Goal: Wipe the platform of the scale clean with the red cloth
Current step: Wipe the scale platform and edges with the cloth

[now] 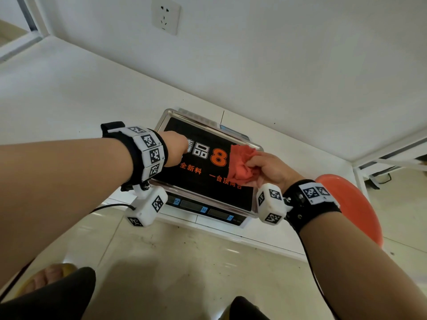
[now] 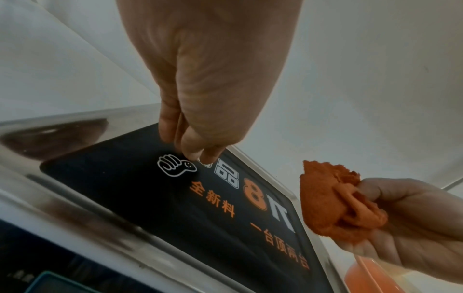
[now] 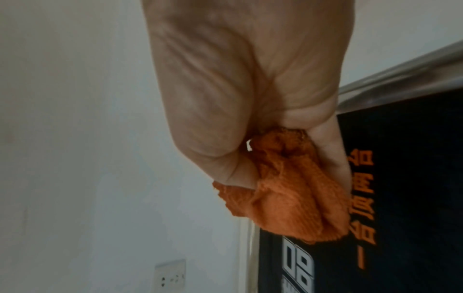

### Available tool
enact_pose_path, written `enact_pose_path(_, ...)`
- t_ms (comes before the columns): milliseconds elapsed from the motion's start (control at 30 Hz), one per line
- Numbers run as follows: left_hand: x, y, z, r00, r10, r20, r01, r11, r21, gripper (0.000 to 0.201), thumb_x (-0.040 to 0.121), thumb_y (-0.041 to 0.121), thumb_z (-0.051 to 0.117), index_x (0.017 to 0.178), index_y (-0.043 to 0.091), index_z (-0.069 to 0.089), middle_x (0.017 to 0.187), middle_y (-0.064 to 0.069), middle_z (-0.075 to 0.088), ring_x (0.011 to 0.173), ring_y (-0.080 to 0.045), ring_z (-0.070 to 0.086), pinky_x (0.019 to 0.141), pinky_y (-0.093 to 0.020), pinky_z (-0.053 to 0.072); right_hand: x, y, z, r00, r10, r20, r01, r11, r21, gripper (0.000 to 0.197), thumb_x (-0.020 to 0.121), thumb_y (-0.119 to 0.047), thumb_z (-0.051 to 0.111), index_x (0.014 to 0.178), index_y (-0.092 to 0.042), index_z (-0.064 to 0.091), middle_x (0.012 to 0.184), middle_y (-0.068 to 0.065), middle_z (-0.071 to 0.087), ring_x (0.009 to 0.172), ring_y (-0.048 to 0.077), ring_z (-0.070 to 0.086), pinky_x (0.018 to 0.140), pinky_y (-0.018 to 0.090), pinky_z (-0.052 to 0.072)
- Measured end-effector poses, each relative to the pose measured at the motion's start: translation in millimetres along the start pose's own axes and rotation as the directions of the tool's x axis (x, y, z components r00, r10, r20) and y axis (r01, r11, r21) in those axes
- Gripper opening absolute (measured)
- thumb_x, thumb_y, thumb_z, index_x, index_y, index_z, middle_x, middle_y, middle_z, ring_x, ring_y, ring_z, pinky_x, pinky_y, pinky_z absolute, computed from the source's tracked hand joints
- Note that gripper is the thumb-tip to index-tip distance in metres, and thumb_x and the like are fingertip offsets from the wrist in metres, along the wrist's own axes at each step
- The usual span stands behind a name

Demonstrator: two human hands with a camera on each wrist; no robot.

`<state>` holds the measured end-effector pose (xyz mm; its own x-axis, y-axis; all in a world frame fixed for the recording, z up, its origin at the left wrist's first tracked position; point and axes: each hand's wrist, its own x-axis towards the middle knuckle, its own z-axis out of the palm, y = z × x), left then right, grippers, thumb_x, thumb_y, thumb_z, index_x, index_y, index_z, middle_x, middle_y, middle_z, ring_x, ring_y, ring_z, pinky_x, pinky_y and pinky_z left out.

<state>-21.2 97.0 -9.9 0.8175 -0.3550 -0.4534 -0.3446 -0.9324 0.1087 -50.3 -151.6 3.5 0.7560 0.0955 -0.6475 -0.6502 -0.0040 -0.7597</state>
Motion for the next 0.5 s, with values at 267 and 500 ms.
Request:
enact_pose_path(267,2.3,10.6,2.0,1.0,0.017,0.017,-0.017,1.0,-0.015,0.043,0.092,0.011,0.049,0.134,0.016,0.053,0.126,-0.005,0.061,0.114,-0.022,0.059,0.096,-0.029,0.049,10.0,-11.3,-34.2,0.909,-0.233,-0.346,0.219,0.972,-0.079,0.037,0.092,0.018,0.038,0.103,-0.011,0.057,0.104,0.018,0.064,0.089,0.034,0.069,0.067,0.05,0.062)
enact_pose_path(500,-1.9,20.2,-0.5,0.995,-0.004,0.1,-0.007,0.994,0.113,0.048,0.095,0.011,0.048,0.142,0.015,0.044,0.137,-0.007,0.051,0.123,-0.022,0.054,0.098,-0.026,0.046,24.8,-0.8,-21.8,0.859,-0.461,-0.22,0.102,0.577,-0.811,0.024,0.088,0.003,0.044,0.096,-0.012,0.059,0.079,0.004,0.064,0.075,0.027,0.062,0.068,0.034,0.048)
